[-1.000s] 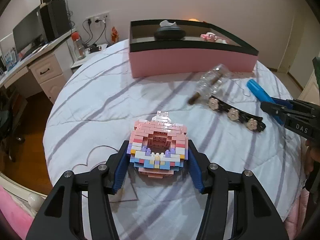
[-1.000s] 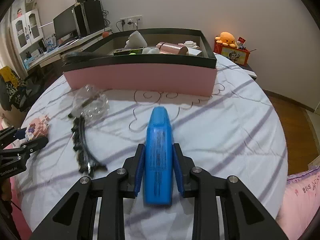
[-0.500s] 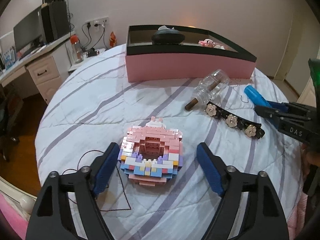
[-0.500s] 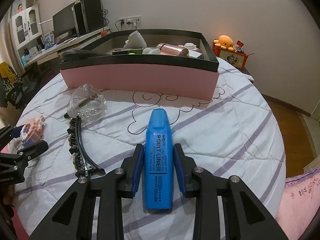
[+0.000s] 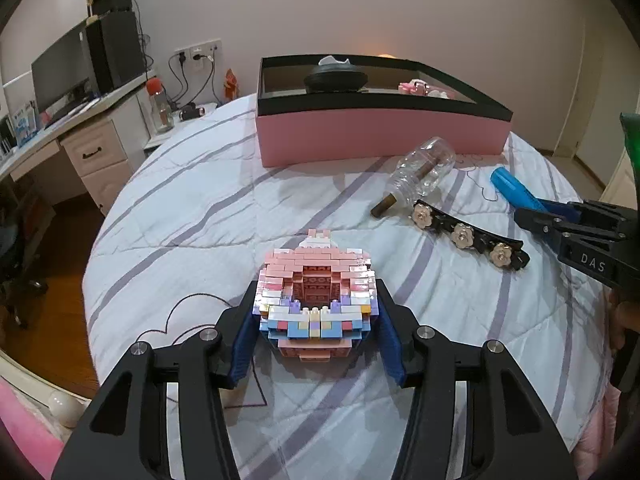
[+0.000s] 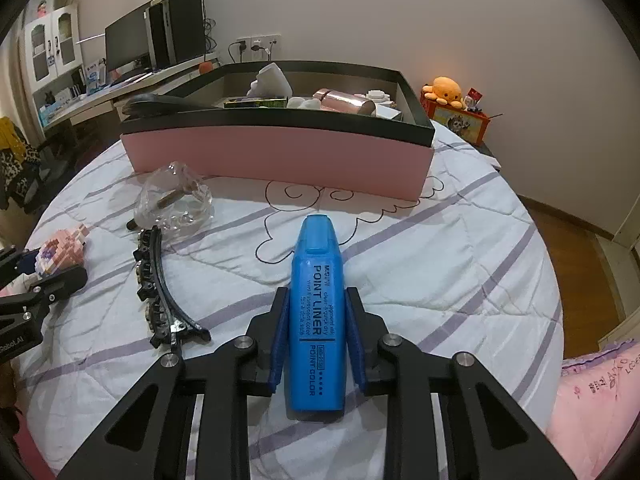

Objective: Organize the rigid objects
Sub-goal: 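Carry the blue highlighter and block donut into the pink box and release both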

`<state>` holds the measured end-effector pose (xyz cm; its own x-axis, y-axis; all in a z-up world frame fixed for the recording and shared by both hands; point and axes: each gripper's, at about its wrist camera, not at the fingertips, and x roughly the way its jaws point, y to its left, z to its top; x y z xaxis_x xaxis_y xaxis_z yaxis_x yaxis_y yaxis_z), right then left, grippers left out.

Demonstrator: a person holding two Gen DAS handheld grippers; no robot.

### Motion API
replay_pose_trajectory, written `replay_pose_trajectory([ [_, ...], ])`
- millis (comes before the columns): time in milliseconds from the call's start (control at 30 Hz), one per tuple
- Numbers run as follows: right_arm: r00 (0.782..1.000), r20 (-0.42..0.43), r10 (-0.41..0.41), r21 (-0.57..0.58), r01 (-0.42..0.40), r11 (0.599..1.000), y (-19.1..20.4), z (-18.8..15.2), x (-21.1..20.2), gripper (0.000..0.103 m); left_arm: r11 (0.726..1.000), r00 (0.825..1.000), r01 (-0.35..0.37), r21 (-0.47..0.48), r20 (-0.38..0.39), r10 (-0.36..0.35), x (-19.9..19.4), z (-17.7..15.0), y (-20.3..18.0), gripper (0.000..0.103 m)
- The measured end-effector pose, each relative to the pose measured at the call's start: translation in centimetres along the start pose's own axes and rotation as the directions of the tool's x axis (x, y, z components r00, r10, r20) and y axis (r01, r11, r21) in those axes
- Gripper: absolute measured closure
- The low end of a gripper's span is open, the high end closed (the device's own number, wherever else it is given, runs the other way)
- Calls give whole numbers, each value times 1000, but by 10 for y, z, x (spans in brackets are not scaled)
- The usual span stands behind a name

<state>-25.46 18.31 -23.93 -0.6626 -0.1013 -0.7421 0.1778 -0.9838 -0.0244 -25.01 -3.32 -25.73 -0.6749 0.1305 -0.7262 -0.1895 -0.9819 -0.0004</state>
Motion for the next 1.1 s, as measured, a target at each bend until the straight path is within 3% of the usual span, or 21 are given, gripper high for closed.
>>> replay_pose_trajectory([
  [333,995,70,75,51,-78,996,-2,-1,-23,76,1000,999,10,21,43,-10,-26,11,-8,50],
  [600,983,132,131,38,-137,990,0,20,-47,76,998,995,54,27,84,-56,-40,33,-15,50],
  [833,968,187,168,23,-176,984,-5,42,-60,76,998,989,56,37,137,-61,-48,67,-15,50],
  [1100,965,209,157,-18,-156,988,-13,82,-52,76,993,980,68,96,181,-85,-33,127,-27,50],
])
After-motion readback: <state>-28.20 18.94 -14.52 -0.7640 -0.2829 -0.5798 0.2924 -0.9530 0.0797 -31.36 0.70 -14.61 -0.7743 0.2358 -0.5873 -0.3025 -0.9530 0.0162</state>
